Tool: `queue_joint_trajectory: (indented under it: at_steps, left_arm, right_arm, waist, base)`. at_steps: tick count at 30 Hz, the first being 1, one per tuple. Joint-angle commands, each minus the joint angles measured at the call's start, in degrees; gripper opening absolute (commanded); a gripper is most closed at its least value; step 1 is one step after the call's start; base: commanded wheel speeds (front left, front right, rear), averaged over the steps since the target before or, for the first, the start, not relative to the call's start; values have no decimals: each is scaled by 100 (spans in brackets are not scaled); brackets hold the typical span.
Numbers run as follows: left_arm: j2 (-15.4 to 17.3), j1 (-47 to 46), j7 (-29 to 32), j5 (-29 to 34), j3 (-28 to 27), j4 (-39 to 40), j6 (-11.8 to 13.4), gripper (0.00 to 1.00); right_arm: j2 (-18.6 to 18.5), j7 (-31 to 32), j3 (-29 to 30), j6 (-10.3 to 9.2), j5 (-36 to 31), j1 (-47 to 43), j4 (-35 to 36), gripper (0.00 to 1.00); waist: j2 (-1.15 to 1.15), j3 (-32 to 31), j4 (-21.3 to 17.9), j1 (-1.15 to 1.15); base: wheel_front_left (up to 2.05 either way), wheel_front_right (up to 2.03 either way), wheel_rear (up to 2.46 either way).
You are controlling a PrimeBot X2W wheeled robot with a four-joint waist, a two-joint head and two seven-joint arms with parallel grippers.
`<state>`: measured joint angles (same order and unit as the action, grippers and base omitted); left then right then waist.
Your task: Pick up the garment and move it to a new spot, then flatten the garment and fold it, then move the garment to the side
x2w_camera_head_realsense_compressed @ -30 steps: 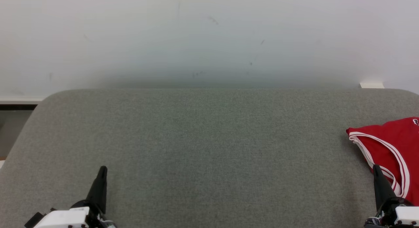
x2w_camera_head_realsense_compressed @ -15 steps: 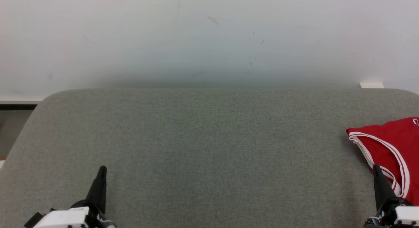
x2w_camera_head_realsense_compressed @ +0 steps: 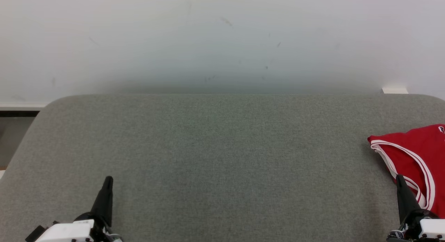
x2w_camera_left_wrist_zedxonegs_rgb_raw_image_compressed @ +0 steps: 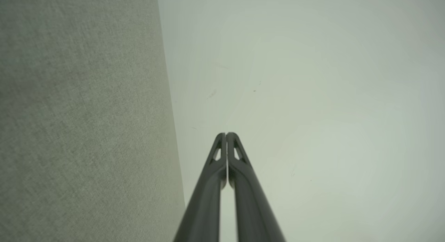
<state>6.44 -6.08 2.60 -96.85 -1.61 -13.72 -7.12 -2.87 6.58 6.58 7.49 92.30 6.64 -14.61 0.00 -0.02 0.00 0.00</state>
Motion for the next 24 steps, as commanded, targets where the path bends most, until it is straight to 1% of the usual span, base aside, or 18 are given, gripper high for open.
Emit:
queue_joint_trajectory:
  at_steps: [1, 24]
  left_arm:
    - [15, -54, 18, 51, -28, -3, -36, 0]
    - [-8, -54, 30, 85, -57, -3, -32, 0]
  right_arm:
    - [2, 27, 23, 0, 3, 44, 26, 0]
    - [1, 27, 23, 0, 3, 44, 26, 0]
  waist:
    - [0, 0, 0, 0]
    - [0, 0, 0, 0]
  base:
    - [0, 0, 0]
    - [0, 0, 0]
